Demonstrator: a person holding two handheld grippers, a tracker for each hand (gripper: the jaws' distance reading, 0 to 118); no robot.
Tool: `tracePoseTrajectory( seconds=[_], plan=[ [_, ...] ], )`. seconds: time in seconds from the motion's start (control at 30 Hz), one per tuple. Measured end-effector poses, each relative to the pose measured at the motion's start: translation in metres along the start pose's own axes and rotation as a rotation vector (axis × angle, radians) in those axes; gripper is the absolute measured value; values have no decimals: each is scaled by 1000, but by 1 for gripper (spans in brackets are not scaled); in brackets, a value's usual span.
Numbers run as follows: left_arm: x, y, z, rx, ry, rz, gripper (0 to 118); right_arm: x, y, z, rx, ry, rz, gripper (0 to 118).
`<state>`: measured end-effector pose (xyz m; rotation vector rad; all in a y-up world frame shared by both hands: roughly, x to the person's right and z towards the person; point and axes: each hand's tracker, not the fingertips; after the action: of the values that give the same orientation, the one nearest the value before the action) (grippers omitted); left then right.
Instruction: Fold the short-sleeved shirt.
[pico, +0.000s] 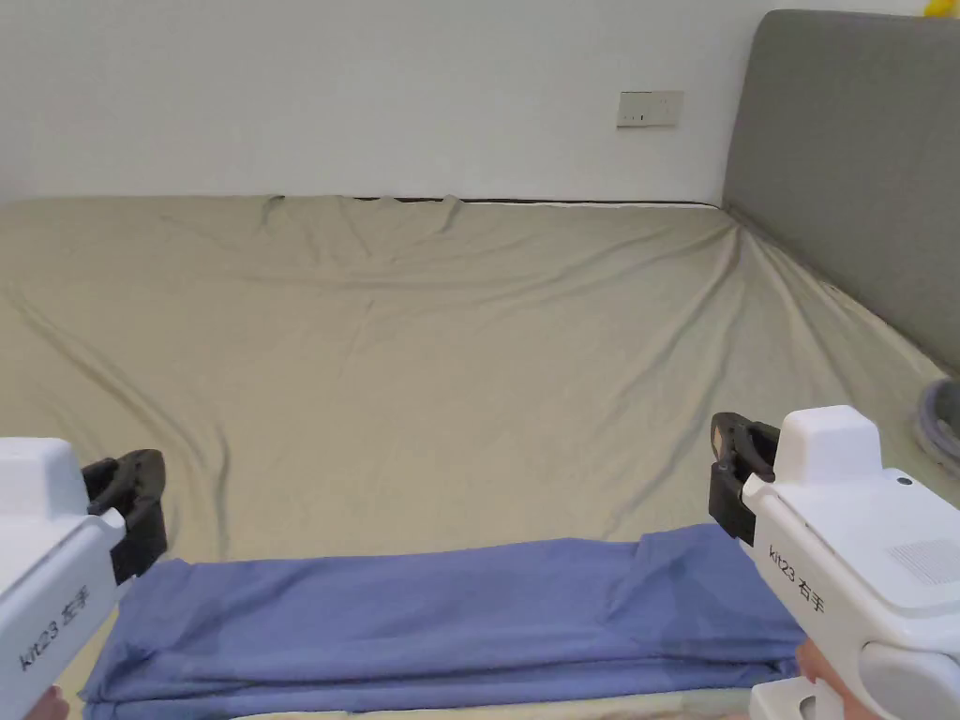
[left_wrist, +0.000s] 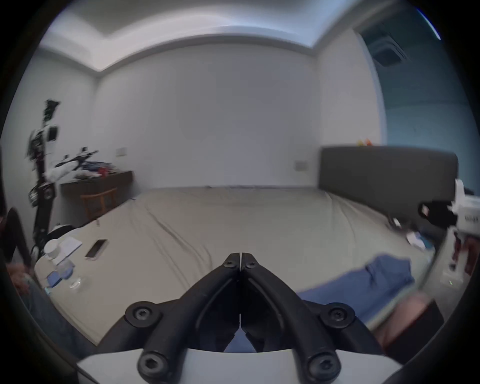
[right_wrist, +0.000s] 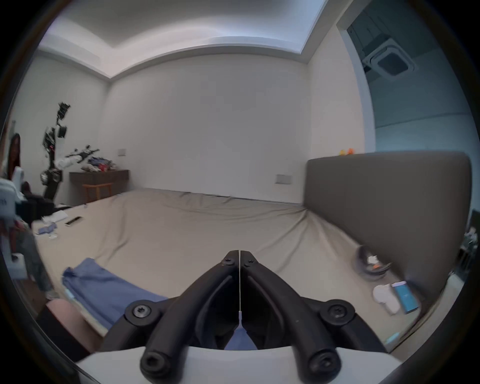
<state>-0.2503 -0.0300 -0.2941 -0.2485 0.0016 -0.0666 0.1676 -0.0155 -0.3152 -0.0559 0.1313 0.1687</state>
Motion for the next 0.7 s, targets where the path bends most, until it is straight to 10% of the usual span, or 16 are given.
tracePoseTrajectory(
  seconds=[0.03,0.2,0.5,0.63,0.7],
  plan=[
    [-1,-4,-4,-77,-95,-13,0,-3,-8,-3,-77,61,-88,0],
    [-46,-26,-21,-214,-181,150,0,-20,-26,-2,-130,134,100,0],
    [-204,-95,-82,-569,-351,687,5,-8,-36,-14,-258,179,-45,0],
    [-229,-133,-100,-702,-437,862,101,-10,-42,-21,-303,190,-52,0],
    [-228,-149,-107,-710,-531,938,113,-10,-44,-26,-328,189,-72,0]
  ],
)
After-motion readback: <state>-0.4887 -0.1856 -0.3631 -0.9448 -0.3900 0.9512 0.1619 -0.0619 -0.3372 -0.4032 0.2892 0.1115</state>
